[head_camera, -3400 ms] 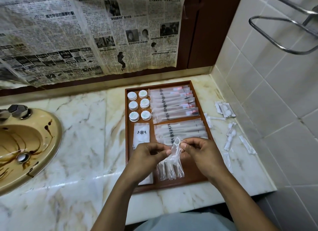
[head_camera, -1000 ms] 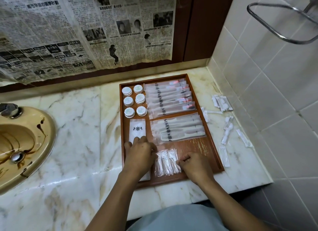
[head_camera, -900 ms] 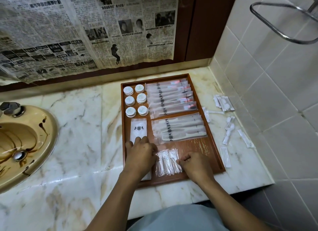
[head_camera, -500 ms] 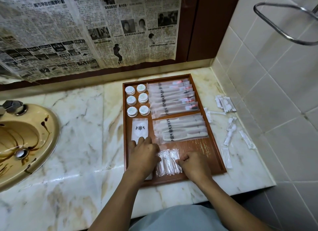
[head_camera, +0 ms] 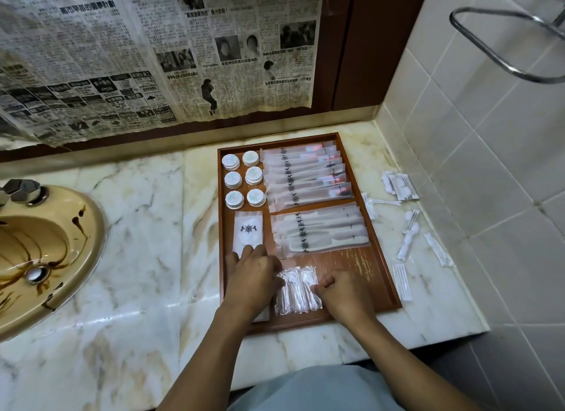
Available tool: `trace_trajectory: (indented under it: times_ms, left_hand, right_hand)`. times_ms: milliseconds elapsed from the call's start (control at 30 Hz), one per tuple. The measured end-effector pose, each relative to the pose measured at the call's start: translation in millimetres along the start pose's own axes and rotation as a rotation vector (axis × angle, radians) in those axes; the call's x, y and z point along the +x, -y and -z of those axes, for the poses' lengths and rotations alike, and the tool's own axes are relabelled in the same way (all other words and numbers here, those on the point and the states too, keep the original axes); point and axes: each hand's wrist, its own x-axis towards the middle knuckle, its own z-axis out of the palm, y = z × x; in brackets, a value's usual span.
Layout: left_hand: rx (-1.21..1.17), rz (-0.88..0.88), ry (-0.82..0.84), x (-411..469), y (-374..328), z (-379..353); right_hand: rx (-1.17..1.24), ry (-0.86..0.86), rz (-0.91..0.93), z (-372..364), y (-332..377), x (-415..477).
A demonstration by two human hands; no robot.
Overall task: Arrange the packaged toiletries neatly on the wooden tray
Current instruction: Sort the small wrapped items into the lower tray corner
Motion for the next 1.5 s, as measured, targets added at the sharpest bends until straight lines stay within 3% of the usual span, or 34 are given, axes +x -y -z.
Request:
trace_trajectory:
  times_ms: [300,567,767,900,1167,1500]
  left_hand:
    - [-0.184,0.185,-0.177,-12.9,50.2,4.2]
    - [-0.246,0.286,-0.186,-30.7,74.1,0.9]
    - [-0.266,0.35,-0.154,-36.8,82.7,-4.2]
    - [-0.266,0.382,-0.111,-38.8,86.1,-3.7]
    - [-0.103,0.261,-0.002,-46.9,87.7,5.1]
    - [0.006,0.126,0.202,-50.4,89.4,7.3]
  right_hand:
    - [0.053,-0.008,-0.005,10.0,-2.6,-1.8]
    - [0.119,-0.031,0.086,14.2,9.3,-9.3]
    - [0.181,0.047,0.119,3.7,22.4,-12.5]
    - [0.055,0.128,0.188,-7.9,39.4,-16.0]
    - [-0.242,0.26,0.251,-37.7,74.2,-13.7]
    - [-0.278,0.241,0.221,-48.5,86.4,-17.1]
